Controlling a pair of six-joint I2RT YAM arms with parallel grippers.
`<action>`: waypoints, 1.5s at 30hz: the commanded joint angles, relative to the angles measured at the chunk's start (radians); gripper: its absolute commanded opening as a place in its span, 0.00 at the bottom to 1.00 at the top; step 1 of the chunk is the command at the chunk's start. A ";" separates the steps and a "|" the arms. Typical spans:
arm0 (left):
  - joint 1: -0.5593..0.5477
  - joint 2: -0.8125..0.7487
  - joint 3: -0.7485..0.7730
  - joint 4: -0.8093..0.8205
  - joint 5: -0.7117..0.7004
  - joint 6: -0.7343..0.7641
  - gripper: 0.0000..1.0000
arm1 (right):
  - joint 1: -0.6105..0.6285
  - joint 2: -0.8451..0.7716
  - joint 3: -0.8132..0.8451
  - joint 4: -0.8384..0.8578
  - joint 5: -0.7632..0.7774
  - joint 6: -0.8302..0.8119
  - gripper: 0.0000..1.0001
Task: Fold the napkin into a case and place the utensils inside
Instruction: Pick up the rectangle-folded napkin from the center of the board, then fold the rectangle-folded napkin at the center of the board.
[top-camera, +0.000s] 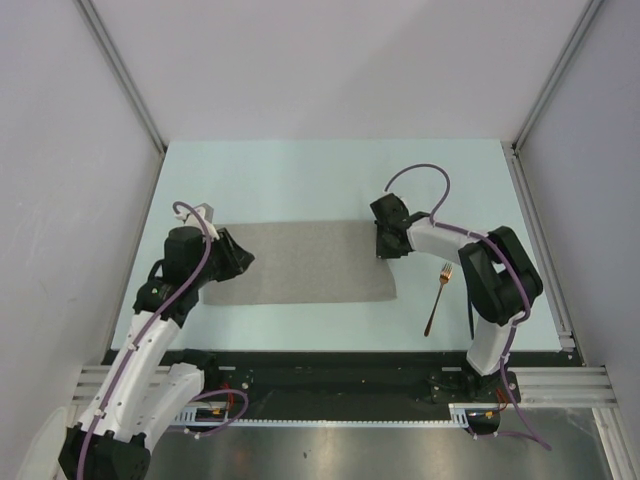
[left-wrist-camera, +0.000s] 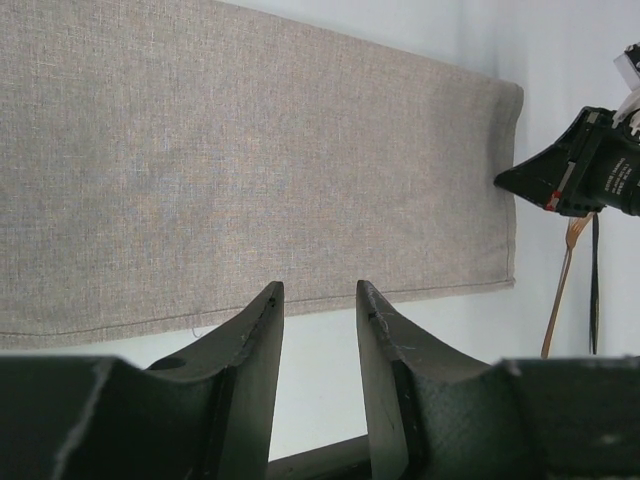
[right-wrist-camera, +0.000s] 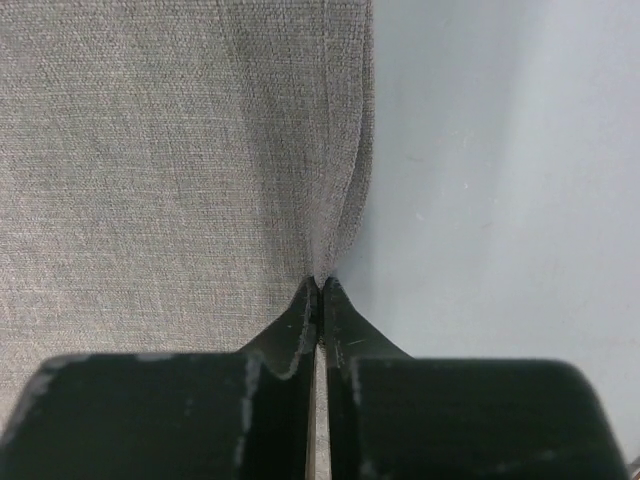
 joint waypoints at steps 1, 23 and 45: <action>-0.003 -0.006 0.038 -0.016 0.018 0.038 0.40 | -0.020 0.052 -0.061 -0.026 0.041 -0.010 0.00; -0.004 0.083 -0.006 0.066 0.081 -0.009 0.40 | -0.088 -0.251 0.001 -0.112 -0.026 -0.110 0.00; 0.022 0.030 -0.005 0.006 0.029 0.034 0.40 | 0.348 0.441 0.749 0.043 -0.324 0.237 0.00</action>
